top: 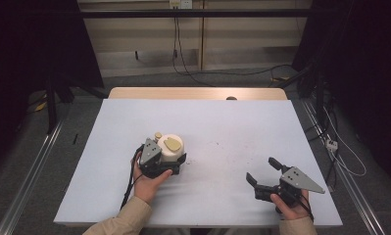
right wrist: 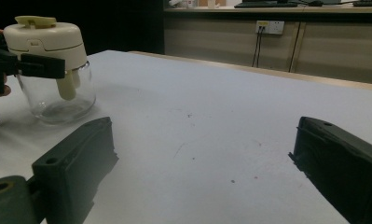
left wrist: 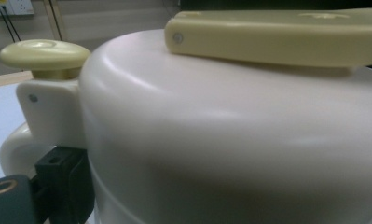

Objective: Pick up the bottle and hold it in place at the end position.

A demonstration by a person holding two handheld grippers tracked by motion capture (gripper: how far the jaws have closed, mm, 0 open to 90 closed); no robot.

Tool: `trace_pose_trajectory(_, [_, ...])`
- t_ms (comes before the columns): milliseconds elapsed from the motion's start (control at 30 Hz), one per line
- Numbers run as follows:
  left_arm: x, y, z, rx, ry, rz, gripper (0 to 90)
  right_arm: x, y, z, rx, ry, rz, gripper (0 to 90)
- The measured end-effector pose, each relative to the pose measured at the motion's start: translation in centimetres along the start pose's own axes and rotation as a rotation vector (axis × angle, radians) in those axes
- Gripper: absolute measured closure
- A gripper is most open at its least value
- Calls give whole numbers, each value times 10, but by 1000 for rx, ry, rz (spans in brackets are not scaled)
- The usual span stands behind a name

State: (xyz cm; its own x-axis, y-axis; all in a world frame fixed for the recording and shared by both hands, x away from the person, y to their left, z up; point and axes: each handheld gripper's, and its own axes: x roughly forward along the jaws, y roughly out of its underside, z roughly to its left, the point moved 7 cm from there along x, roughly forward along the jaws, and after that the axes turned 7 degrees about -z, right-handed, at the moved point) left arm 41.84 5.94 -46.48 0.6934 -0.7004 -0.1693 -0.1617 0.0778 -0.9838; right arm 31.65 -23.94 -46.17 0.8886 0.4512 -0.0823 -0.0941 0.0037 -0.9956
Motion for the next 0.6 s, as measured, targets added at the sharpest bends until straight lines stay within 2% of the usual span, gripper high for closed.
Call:
trace_pose_trajectory(400, [8,-8,6,-36,2,-12,61,-1,-2,-1,1,7,-10,44])
trace_pose_trajectory(600, [13,-9,7,-40,1,-8,61,-1,-1,-1,2,6,-6,44])
